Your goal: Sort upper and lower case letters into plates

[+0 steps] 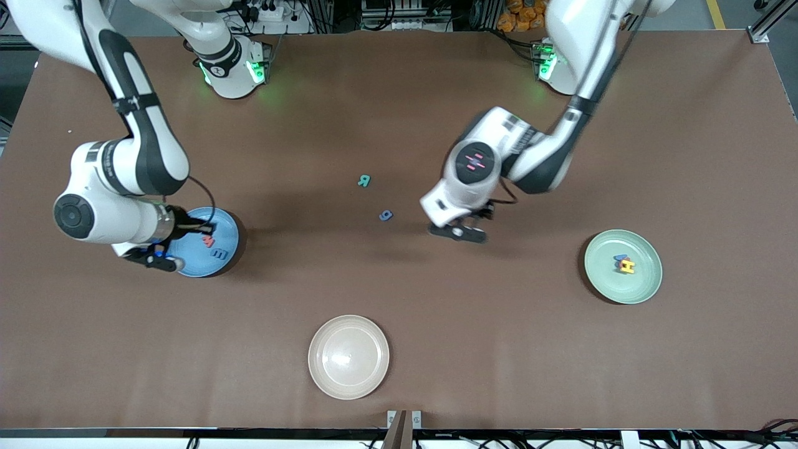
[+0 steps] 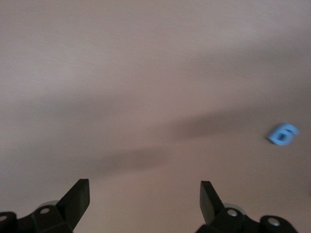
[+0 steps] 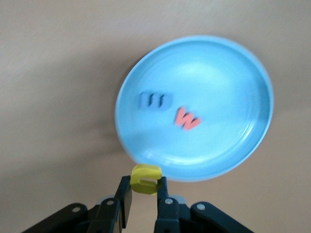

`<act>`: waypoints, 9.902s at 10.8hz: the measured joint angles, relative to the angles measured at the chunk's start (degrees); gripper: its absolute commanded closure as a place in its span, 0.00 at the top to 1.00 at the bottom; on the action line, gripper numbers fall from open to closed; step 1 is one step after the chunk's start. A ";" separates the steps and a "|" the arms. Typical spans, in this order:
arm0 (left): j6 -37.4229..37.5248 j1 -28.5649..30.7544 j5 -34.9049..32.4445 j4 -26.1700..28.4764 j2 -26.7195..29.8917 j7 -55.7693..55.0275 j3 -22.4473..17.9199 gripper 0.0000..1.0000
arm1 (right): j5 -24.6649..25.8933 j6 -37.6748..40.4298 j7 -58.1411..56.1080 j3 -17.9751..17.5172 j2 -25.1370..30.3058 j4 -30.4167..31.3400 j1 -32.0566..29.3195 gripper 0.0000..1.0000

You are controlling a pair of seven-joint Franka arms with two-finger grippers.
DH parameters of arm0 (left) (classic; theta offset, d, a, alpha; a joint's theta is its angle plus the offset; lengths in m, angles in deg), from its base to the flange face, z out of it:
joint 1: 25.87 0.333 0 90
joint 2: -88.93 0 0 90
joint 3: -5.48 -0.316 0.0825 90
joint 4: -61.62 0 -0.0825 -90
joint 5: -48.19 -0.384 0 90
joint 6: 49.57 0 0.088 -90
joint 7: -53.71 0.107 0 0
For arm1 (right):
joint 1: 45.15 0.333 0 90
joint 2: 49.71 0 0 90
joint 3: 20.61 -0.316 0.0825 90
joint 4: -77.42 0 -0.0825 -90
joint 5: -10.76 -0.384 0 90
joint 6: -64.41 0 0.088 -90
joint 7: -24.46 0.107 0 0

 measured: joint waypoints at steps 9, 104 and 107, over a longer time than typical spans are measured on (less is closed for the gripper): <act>-13.07 -17.72 0.01 -9.73 -13.04 -12.40 -0.87 0.96 | 3.43 -5.38 -1.07 -0.07 -4.22 -0.02 -1.56 1.00; 24.37 33.62 0.68 -3.97 31.37 25.85 -3.12 1.00 | 3.93 31.77 -4.64 -2.12 9.32 -29.87 0.55 1.00; 24.40 33.73 0.68 -3.98 31.74 25.85 -3.20 1.00 | 3.94 34.89 -8.98 -0.87 14.47 -29.87 0.56 1.00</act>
